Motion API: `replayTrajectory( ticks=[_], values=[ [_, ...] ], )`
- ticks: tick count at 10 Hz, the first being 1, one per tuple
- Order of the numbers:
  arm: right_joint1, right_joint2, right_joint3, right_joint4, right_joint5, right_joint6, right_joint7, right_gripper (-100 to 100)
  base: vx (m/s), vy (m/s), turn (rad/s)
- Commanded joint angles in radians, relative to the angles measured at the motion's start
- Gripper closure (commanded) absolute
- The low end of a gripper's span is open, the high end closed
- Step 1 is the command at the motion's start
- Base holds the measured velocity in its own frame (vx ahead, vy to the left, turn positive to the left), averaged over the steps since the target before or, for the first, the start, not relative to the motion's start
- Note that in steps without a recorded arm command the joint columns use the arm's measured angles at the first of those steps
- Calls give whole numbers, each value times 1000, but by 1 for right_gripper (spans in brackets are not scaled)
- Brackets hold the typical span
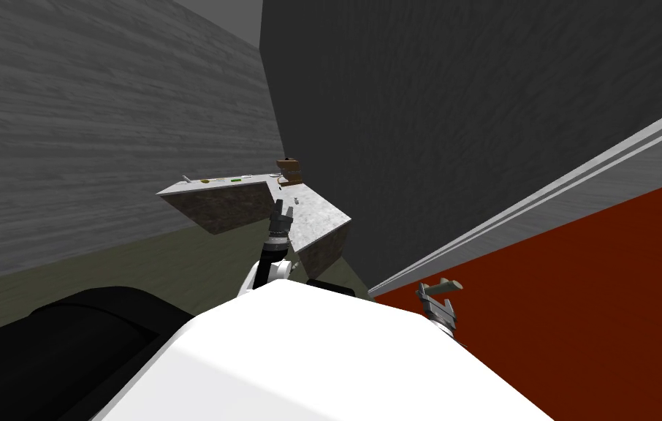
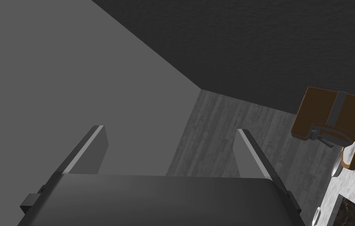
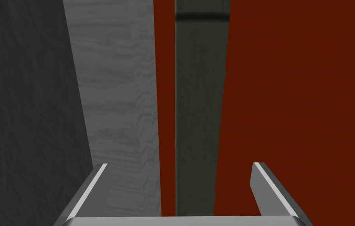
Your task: Pull the door open
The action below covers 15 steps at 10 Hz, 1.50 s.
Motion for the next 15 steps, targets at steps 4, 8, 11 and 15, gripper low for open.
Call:
replayTrajectory(
  ticks=[4, 8, 11, 15],
  values=[
    [0, -1, 1, 0, 0, 0, 0, -100, -3, 4, -13],
    [-2, -13, 20, 20, 21, -23, -31, -100, 0, -1, 1],
    [-2, -13, 20, 20, 21, -23, -31, -100, -2, 3, -8],
    [-2, -13, 20, 20, 21, -23, -31, -100, 3, -4, 11]
  ],
)
